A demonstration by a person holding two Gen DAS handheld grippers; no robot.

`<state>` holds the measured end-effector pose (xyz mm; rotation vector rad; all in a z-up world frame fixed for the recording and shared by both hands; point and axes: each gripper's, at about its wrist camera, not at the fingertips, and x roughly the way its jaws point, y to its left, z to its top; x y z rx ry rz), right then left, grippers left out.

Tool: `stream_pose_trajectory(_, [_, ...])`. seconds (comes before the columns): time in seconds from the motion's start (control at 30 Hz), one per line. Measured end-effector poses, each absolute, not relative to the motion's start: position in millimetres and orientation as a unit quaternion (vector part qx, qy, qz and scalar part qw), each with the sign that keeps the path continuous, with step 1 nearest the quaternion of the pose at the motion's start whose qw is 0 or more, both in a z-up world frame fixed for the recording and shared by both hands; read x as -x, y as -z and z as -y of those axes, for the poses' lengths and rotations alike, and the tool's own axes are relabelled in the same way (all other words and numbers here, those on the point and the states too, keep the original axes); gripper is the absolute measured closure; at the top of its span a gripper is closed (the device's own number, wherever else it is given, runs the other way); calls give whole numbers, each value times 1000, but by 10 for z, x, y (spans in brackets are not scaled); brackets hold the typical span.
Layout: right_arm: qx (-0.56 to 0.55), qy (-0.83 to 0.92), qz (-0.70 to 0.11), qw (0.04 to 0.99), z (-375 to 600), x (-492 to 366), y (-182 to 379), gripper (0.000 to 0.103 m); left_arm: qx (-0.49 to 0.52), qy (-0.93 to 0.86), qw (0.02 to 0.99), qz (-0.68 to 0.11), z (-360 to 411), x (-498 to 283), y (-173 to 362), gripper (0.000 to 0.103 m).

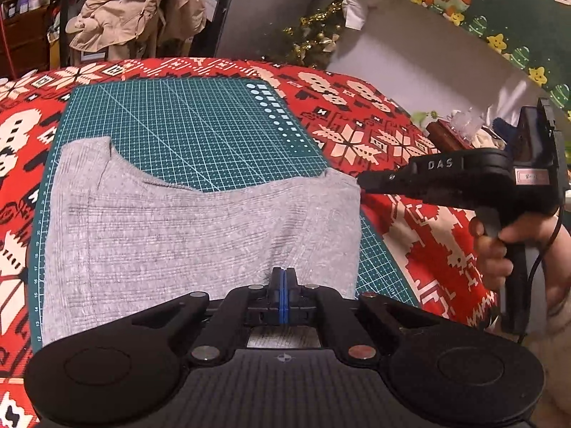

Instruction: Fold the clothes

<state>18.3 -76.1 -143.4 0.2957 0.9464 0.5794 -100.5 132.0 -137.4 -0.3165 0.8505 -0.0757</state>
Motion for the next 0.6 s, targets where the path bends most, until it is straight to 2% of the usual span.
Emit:
stream_pose_trajectory(0.1, [-168, -288, -444, 832, 841, -180, 1380, 97, 151, 54, 904, -397, -1285, 1001, 1294, 102])
stream_pose_trajectory(0.23, [-154, -340, -451, 811, 671, -20, 1341, 97, 157, 90, 906, -383, -1179, 895, 1258, 101])
stream_pose_trajectory(0.43, [-156, -362, -477, 785, 511, 143, 1506, 97, 160, 101, 894, -405, -1083, 779, 1467, 101])
stream_pose_trajectory(0.5, [-167, -362, -477, 783, 548, 138, 1551, 101, 165, 103, 893, -406, -1097, 830, 1477, 101])
stream_pose_trajectory(0.6, [-181, -356, -469, 788, 612, 82, 1565, 101, 166, 101, 892, -409, -1112, 925, 1467, 101])
